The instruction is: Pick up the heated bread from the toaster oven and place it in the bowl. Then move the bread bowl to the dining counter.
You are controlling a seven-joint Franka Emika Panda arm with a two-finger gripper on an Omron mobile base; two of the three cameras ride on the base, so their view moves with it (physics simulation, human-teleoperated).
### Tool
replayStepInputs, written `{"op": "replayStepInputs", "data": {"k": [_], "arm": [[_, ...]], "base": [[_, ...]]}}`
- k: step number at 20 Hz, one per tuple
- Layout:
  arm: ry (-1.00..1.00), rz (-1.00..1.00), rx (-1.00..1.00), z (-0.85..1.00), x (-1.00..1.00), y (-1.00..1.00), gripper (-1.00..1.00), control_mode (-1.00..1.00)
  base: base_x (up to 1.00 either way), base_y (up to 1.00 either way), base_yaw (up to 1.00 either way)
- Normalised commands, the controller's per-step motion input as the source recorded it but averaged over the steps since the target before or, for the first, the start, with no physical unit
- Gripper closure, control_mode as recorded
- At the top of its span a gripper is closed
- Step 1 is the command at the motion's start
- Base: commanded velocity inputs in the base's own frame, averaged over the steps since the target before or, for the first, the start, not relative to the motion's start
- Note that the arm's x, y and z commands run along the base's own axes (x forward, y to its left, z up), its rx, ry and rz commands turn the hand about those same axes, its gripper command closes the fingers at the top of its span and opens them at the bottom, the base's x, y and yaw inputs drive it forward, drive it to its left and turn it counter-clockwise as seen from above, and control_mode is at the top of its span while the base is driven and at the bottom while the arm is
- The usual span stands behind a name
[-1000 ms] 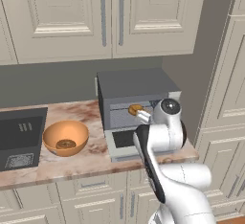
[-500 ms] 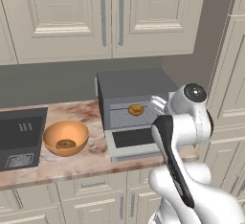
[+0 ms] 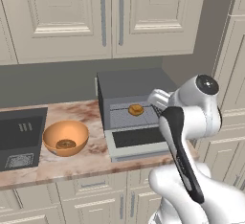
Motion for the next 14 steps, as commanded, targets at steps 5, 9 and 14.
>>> {"op": "replayStepInputs", "data": {"k": [5, 9, 14], "arm": [[-0.07, 0.26, -0.16, 0.00, 0.00, 0.24, 1.00, -1.00], [0.00, 0.00, 0.01, 0.00, 0.00, 0.00, -1.00, -1.00], [0.00, 0.00, 0.00, 0.00, 0.00, 0.00, -1.00, -1.00]], "base": [[0.00, 0.00, 0.00], [0.00, 0.00, 0.00], [0.00, 0.00, 0.00]]}}
